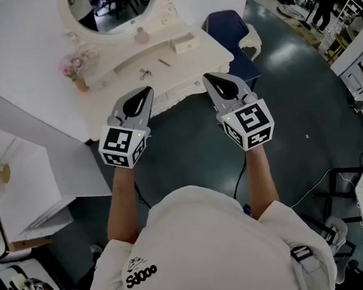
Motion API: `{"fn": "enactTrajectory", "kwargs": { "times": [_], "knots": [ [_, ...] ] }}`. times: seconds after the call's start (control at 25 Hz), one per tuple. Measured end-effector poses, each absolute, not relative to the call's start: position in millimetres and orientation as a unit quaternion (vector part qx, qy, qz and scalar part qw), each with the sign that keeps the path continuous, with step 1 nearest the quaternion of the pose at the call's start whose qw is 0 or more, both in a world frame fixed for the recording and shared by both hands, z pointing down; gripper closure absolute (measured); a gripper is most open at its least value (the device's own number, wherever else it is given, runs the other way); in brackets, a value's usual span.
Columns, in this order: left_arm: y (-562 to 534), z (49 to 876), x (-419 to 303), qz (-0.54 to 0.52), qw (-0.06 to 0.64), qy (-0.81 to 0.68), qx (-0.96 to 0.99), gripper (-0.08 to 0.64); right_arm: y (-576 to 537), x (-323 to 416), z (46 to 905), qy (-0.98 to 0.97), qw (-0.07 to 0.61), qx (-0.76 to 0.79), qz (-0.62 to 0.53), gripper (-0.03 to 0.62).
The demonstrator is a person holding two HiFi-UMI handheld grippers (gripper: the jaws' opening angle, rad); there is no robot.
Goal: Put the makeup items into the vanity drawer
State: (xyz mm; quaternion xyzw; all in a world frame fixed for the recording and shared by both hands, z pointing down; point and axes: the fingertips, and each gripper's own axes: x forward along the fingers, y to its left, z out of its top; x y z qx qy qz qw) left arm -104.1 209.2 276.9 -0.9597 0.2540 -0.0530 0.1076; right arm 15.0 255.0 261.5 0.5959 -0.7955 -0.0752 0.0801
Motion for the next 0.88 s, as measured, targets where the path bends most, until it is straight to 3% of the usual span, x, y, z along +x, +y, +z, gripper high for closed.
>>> {"fn": "enactTrajectory", "kwargs": {
  "times": [0.64,0.88],
  "knots": [
    [233.5,309.0,-62.8,-0.076,0.083,0.291,-0.95,0.541,273.2,49.9,287.7,-0.849,0.036,0.527,-0.023,0.592],
    [219.1,316.2,-58.9,-0.089,0.075,0.295,-0.948,0.541,259.1,46.2,294.7,-0.859,0.053,0.508,-0.029,0.592]
  ]
}}
